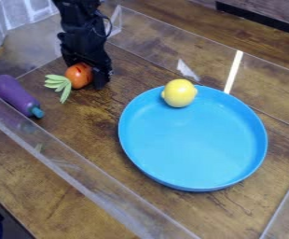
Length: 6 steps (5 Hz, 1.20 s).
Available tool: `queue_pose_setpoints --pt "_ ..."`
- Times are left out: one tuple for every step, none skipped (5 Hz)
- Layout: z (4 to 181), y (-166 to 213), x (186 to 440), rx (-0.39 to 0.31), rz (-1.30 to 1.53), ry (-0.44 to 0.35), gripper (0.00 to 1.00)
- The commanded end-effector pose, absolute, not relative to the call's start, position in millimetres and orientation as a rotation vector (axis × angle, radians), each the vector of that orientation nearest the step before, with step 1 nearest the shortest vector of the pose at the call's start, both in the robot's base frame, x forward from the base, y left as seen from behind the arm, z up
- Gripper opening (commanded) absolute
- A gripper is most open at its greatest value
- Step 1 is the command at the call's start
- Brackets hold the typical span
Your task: Move the carrot to the left side
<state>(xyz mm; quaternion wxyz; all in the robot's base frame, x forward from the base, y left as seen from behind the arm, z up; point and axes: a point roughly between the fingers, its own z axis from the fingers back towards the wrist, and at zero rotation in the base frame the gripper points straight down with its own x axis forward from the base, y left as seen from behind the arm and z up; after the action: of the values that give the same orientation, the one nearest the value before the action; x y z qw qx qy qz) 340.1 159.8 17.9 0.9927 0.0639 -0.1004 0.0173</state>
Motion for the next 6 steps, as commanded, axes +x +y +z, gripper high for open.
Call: queue_pose_setpoints --pt "8.8 171.6 322.0 0.109 0.071 -0.144 1.00" --pt "10.0 171.7 320.0 0.102 0.078 -0.133 1.00" --pt "11.5 170.5 319.3 0.098 0.075 -0.124 0.00" --pt "13.2 171.3 316.5 0.106 0.076 -0.096 1.00" --pt "14.3 170.4 314.5 0.107 0.077 -0.072 1.00" --pt "14.8 168.2 314.6 0.103 0.076 -0.063 0.00"
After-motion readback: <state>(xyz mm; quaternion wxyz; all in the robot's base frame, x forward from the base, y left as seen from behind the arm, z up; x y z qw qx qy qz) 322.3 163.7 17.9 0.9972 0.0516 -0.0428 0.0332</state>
